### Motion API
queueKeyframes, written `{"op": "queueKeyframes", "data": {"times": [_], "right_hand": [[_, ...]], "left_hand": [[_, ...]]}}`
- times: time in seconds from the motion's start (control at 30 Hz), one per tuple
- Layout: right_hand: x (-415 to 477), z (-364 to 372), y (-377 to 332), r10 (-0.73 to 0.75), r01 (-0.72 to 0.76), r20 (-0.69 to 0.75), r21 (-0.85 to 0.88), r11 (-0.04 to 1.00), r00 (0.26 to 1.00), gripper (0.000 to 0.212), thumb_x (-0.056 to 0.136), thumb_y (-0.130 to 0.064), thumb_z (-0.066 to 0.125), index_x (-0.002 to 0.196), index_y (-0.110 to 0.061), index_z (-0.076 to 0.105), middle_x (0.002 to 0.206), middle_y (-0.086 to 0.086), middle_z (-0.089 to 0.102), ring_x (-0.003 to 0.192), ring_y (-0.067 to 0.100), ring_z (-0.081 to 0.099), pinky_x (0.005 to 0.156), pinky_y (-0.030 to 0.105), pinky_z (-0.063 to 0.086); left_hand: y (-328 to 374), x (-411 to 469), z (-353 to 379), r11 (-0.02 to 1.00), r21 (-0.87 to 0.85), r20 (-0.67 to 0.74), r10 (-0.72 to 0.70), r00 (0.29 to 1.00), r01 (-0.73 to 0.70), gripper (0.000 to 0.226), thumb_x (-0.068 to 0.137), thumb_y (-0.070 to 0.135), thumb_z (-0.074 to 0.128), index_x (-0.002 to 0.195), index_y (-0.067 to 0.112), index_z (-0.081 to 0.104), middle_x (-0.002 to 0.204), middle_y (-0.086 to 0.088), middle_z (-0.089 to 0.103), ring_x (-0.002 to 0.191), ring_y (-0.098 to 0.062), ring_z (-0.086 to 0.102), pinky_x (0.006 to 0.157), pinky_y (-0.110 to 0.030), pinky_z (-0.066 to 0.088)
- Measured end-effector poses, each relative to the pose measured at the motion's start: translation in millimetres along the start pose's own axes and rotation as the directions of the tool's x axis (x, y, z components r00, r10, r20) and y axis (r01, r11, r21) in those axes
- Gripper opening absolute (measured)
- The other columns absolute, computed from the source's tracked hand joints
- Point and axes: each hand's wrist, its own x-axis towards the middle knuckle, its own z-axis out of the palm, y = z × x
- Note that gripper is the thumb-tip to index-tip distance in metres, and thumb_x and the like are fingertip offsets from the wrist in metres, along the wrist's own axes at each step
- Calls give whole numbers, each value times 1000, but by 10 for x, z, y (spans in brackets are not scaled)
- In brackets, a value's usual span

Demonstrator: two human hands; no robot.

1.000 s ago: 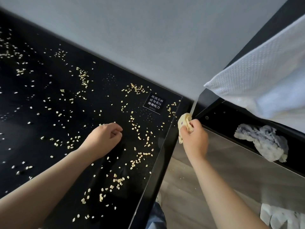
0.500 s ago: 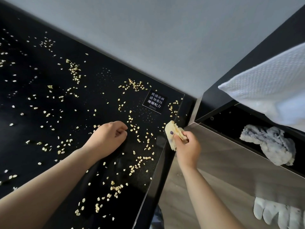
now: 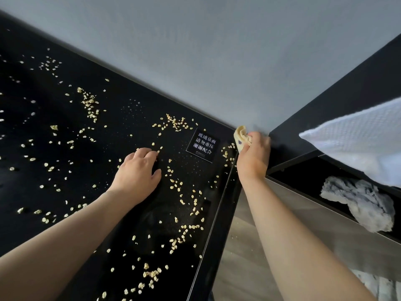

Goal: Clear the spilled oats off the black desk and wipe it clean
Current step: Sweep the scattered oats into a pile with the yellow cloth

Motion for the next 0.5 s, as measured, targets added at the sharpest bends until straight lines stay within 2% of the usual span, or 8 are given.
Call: {"op": "queueKeyframes", "data": {"times": [0.13, 0.23, 0.3, 0.37, 0.43, 0.5], "right_hand": [[185, 161, 33, 97, -98, -31, -56, 994, 995, 34, 84, 9, 53, 116, -3, 57, 123, 20, 46, 110, 35, 50, 93, 29, 38], [310, 248, 53, 132, -127, 40, -108, 986, 990, 25, 90, 0, 53, 114, -2, 61, 121, 18, 52, 114, 33, 50, 96, 31, 38], [324, 284, 51, 106, -94, 88, -132, 987, 990, 23, 92, -4, 53, 111, -4, 65, 117, 16, 56, 111, 30, 51, 92, 30, 38], [166, 294, 12, 44, -35, 112, -85, 996, 993, 21, 90, -5, 56, 108, -5, 67, 113, 12, 59, 106, 28, 54, 85, 26, 37], [-130, 283, -27, -38, 37, 167, 4, 999, 985, 20, 87, -3, 59, 104, -6, 69, 109, 8, 59, 98, 24, 56, 79, 20, 34], [-382, 220, -55, -91, 72, 266, 79, 994, 960, 20, 86, -2, 60, 102, -9, 70, 105, 1, 58, 92, 16, 56, 79, 19, 37]], "left_hand": [[-28, 58, 41, 995, 99, 17, -15, 1000, 13, 62, 93, 42, 51, 146, 14, 34, 152, -5, 31, 140, -29, 26, 109, -39, 34], [-84, 89, 65, 984, 172, 16, 38, 999, -40, 63, 92, 45, 52, 145, 13, 39, 154, -9, 30, 143, -29, 23, 111, -41, 31], [-128, 130, 50, 986, 156, -2, 58, 998, -57, 61, 89, 41, 57, 141, 11, 46, 151, -11, 35, 141, -31, 28, 109, -46, 33], [-162, 146, 56, 984, 168, 4, 63, 998, -62, 62, 87, 41, 60, 139, 10, 48, 150, -12, 37, 140, -32, 31, 107, -48, 36], [-182, 128, 91, 978, 198, 38, 60, 997, -66, 66, 87, 46, 58, 142, 12, 45, 152, -10, 34, 141, -31, 29, 108, -46, 34], [-199, 110, 123, 975, 210, 58, 59, 997, -70, 69, 88, 51, 54, 146, 15, 39, 155, -7, 28, 143, -28, 25, 110, -43, 31]]}}
